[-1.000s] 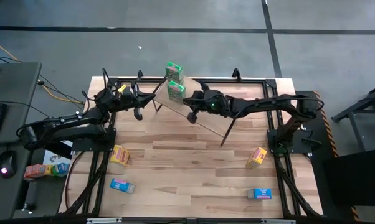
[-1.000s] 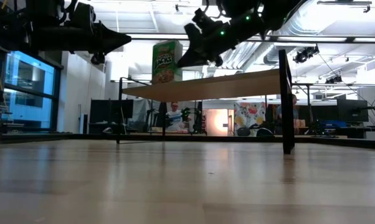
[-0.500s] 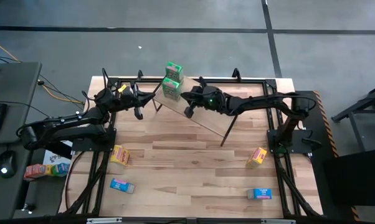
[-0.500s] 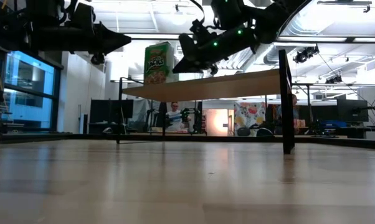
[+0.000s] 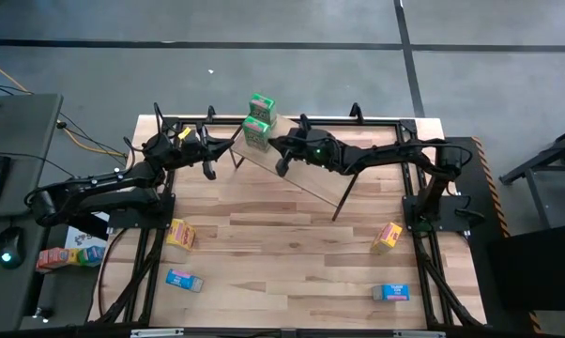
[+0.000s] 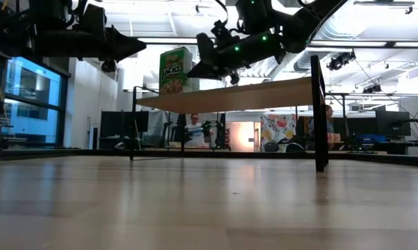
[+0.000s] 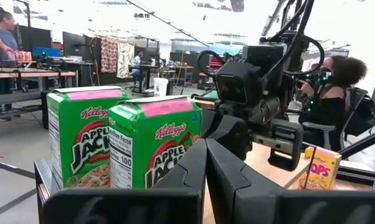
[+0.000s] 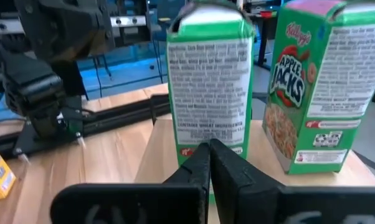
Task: Stack cereal on shelf
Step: Put the green cereal box on the shelf aligned with the other green cereal box
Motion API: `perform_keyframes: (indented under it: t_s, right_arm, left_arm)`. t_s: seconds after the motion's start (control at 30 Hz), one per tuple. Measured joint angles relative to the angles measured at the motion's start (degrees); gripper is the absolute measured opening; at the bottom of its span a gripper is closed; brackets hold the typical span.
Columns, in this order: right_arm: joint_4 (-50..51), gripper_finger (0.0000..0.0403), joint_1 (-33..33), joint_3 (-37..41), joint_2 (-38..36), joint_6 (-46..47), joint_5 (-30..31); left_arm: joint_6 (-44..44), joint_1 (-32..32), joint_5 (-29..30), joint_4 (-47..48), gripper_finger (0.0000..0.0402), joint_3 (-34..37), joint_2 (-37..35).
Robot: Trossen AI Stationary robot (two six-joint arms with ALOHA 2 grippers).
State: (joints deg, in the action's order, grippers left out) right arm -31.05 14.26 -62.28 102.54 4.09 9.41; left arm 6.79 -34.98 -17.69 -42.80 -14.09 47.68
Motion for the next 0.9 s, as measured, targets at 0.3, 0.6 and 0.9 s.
perform_keyframes:
  t_s: [0.3,0.6,0.9]
  right_arm:
    - [-2.3,0.0000,0.0,0.0,0.0,1.5,2.0]
    - [-1.8,0.0000,0.0,0.0,0.0,4.1,0.8]
    - [-3.8,0.0000,0.0,-0.6,2.7,6.0,1.1]
  left_arm:
    - [-0.5,0.0,0.2,-0.2,0.0000,0.0,0.0]
    - [-1.3,0.0,0.4,-0.4,0.0000,0.0,0.0]
    - [-1.4,0.0,0.4,-0.4,0.0000,0.0,0.0]
